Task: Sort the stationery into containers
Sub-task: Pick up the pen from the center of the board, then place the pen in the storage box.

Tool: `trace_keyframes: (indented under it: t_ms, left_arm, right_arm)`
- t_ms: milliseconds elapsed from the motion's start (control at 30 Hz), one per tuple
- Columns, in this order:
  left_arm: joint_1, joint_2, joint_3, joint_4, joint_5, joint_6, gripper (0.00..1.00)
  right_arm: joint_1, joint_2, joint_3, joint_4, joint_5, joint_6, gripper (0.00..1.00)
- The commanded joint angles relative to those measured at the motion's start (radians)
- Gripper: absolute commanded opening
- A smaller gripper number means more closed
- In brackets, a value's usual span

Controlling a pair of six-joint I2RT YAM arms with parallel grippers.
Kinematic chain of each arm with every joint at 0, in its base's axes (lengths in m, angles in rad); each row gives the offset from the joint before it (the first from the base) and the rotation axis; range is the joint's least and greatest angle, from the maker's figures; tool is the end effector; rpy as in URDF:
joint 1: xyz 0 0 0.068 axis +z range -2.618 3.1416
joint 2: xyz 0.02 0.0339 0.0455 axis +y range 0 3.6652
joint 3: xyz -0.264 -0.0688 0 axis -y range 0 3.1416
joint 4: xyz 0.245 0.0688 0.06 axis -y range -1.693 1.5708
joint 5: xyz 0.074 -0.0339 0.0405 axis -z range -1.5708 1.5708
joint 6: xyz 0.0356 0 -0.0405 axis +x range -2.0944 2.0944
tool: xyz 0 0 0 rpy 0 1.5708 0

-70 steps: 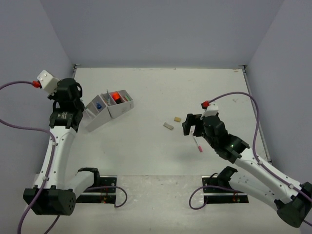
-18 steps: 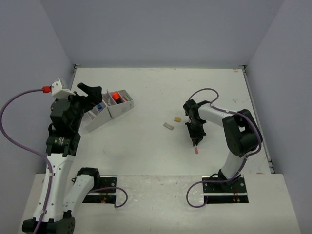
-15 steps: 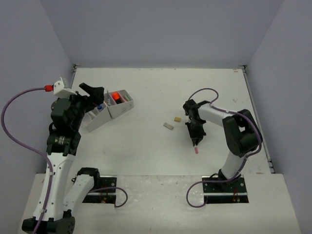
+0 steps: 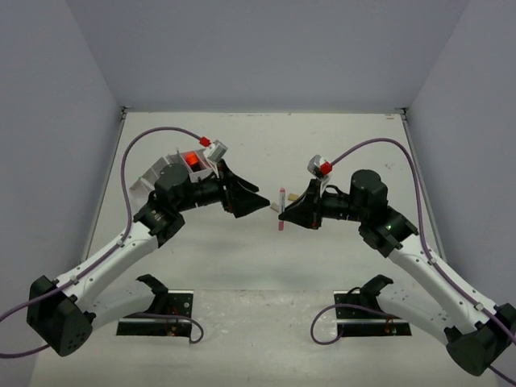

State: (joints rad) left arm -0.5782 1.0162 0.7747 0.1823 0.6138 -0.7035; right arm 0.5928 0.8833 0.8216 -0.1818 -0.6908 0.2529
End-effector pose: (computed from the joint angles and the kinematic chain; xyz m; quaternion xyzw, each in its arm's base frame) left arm 0.1865 -0.1462 0.3315 0.1634 0.7053 -0.5671 0.3927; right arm 0.1525 0.1301 0.3379 -0.3309 0.6953 0.4811 0.4191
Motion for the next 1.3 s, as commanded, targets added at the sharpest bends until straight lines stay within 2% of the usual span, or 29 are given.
trace_keyframes:
  t_ms: [0,167,233,267,333,467,667,700,867,900,933,967,1000,1033,1067,1100,1133,1167,1200,1267]
  left_arm:
    - [-0.119,0.063,0.05,0.248,0.147,0.013,0.97]
    - [-0.187,0.106,0.051,0.306,0.138,0.012,0.86]
    - [-0.203,0.114,0.053,0.316,0.131,0.018,0.78]
    - [-0.208,0.121,0.055,0.319,0.13,0.019,0.69]
    - [-0.218,0.14,0.069,0.318,0.126,0.018,0.59]
    - [-0.229,0.172,0.093,0.319,0.127,0.022,0.48]
    - [-0.233,0.174,0.129,0.203,0.097,0.084,0.03]
    - [-0.232,0.173,0.127,0.186,0.099,0.091,0.0]
    - [-0.232,0.138,0.118,0.141,0.081,0.132,0.0]
    - [-0.232,0.128,0.127,0.066,0.042,0.154,0.0]
    - [-0.232,0.115,0.152,-0.029,-0.052,0.187,0.0]
    - [-0.232,0.102,0.187,-0.129,-0.205,0.219,0.0]
    - [-0.231,0.091,0.241,-0.236,-0.483,0.244,0.0]
    - [-0.228,0.087,0.288,-0.342,-0.764,0.245,0.0]
    - [-0.222,0.091,0.328,-0.447,-1.049,0.219,0.0]
    - [-0.211,0.092,0.343,-0.53,-1.291,0.162,0.0]
    - [-0.192,0.086,0.355,-0.576,-1.435,0.116,0.0]
    - [-0.136,0.073,0.348,-0.588,-1.493,0.096,0.0]
    - [-0.079,0.045,0.317,-0.533,-1.506,0.096,0.0]
    - [0.096,0.011,0.285,-0.463,-1.505,0.073,0.0]
  right_arm:
    - [-0.004,0.026,-0.03,0.132,-0.313,0.008,0.0]
    - [-0.004,0.009,-0.014,0.061,-0.299,-0.027,0.0]
    - [-0.004,0.009,-0.005,0.032,-0.296,-0.036,0.0]
    - [-0.004,0.012,0.002,0.019,-0.293,-0.038,0.0]
    - [-0.001,0.024,0.015,-0.011,-0.271,-0.049,0.0]
    - [-0.001,0.086,0.05,-0.119,-0.161,-0.085,0.0]
    - [-0.001,0.086,0.048,-0.125,-0.125,-0.089,0.0]
    - [-0.002,0.072,0.051,-0.128,-0.121,-0.089,0.0]
    - [-0.001,0.04,0.059,-0.137,-0.091,-0.086,0.02]
    - [-0.001,0.036,0.059,-0.141,-0.074,-0.084,0.15]
    - [-0.001,0.027,0.056,-0.142,-0.039,-0.076,0.41]
    - [-0.001,0.013,0.051,-0.142,0.018,-0.062,0.67]
    - [-0.001,-0.008,0.044,-0.141,0.12,-0.04,0.88]
    - [-0.001,-0.028,0.038,-0.14,0.201,-0.012,0.99]
    - [-0.001,-0.046,0.031,-0.139,0.264,0.02,0.99]
    - [-0.001,-0.055,0.025,-0.136,0.41,0.042,0.99]
    - [-0.002,-0.066,0.016,-0.13,0.512,0.069,0.99]
    - [-0.002,-0.081,-0.009,-0.111,0.582,0.116,0.99]
    - [-0.003,-0.088,-0.044,-0.082,0.629,0.155,0.99]
    - [-0.003,-0.082,-0.082,-0.042,0.602,0.173,0.99]
